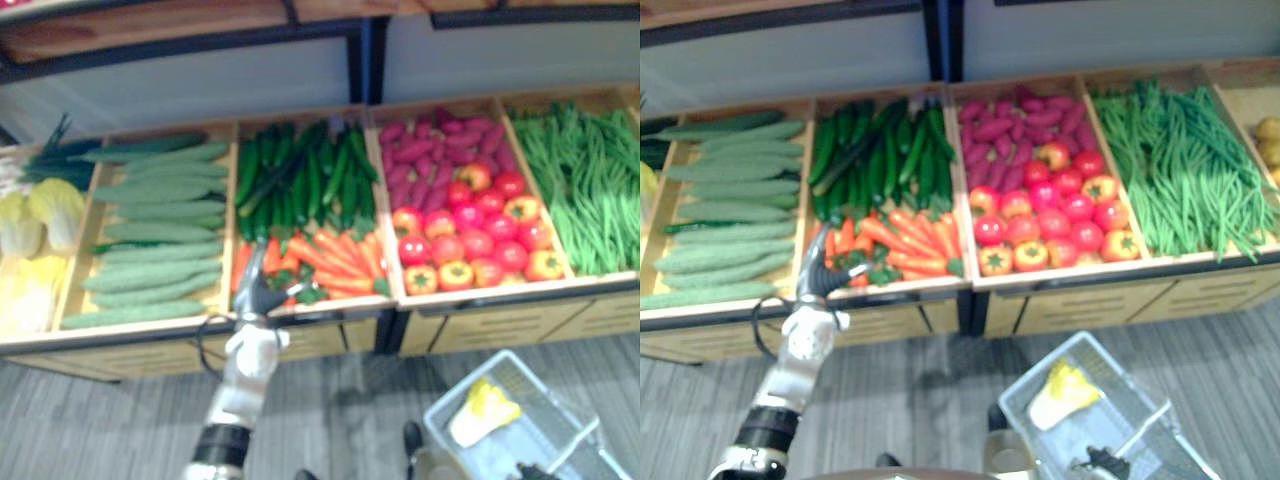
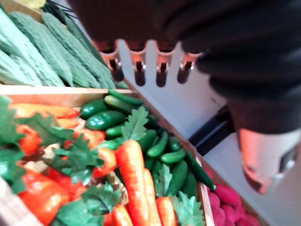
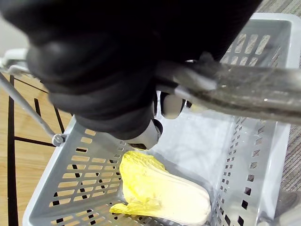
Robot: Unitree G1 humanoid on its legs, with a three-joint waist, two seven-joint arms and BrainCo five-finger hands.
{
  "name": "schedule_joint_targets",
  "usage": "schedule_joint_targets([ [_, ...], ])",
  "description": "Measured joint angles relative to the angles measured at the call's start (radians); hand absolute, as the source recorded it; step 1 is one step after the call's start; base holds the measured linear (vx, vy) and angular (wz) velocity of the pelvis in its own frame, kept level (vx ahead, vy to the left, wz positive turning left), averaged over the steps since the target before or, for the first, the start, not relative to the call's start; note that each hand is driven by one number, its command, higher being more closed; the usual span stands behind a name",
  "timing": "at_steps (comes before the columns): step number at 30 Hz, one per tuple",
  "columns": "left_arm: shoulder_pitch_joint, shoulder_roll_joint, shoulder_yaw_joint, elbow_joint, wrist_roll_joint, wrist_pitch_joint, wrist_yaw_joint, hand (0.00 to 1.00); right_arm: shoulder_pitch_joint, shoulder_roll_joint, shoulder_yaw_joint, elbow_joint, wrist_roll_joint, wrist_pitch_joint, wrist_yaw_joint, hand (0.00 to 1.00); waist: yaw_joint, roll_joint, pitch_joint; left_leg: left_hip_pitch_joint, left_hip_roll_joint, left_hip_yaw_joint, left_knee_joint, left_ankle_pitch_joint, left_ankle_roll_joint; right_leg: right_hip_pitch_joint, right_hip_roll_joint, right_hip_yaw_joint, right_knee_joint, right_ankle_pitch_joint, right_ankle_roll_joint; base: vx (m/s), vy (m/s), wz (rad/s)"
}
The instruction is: Pick vegetable in the basket
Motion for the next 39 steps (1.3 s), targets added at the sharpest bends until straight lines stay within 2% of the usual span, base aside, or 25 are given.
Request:
schedule_joint_targets([
  [10, -0.175, 0.005, -0.027, 0.067, 0.008, 0.056, 0.041, 0.0, -0.025, -0.008, 0.081, -0.097, 0.0, -0.012, -0.004, 1.0, 0.001, 0.005, 0.067, -0.081, 0.015, 0.087, 0.05, 0.001, 0.001, -0.094, -0.002, 0.016, 0.03, 0.002, 0.0, -0.02, -0.012, -0.04],
  [13, -0.243, 0.029, -0.051, 0.12, 0.049, 0.077, 0.044, 0.0, -0.044, -0.009, 0.092, -0.102, 0.0, -0.015, -0.018, 1.0, 0.0, 0.003, 0.09, -0.1, 0.015, 0.108, 0.055, 0.001, 0.002, -0.119, -0.005, 0.018, 0.04, 0.002, 0.0, -0.04, -0.013, -0.03],
  [20, -0.372, 0.063, -0.064, 0.172, 0.086, 0.102, 0.059, 0.0, -0.053, -0.008, 0.121, -0.177, 0.004, -0.02, -0.04, 1.0, 0.0, 0.0, 0.148, -0.157, 0.017, 0.138, 0.069, 0.008, 0.011, -0.178, -0.014, 0.016, 0.057, 0.002, 0.0, -0.04, -0.018, 0.04],
  [28, -0.498, 0.121, -0.124, 0.329, 0.169, 0.11, 0.051, 0.0, -0.087, -0.01, 0.158, -0.211, 0.018, -0.045, -0.04, 1.0, -0.001, 0.003, 0.204, -0.185, 0.015, 0.193, 0.071, 0.01, 0.014, -0.226, -0.017, 0.024, 0.072, 0.002, 0.0, -0.02, -0.03, -0.06],
  [29, -0.515, 0.132, -0.138, 0.358, 0.205, 0.109, 0.044, 1.0, -0.096, -0.013, 0.161, -0.211, 0.019, -0.045, -0.04, 1.0, -0.002, 0.004, 0.209, -0.185, 0.014, 0.199, 0.071, 0.01, 0.014, -0.228, -0.017, 0.024, 0.072, 0.002, 0.0, -0.02, -0.039, -0.04],
  [39, -0.644, 0.185, -0.175, 0.485, 0.381, 0.108, 0.005, 1.0, -0.13, -0.028, 0.228, -0.211, 0.06, -0.057, -0.005, 1.0, -0.008, 0.003, 0.21, -0.185, 0.008, 0.233, 0.075, 0.01, 0.015, -0.244, -0.023, 0.025, 0.084, 0.002, 0.0, -0.04, -0.038, -0.04],
])
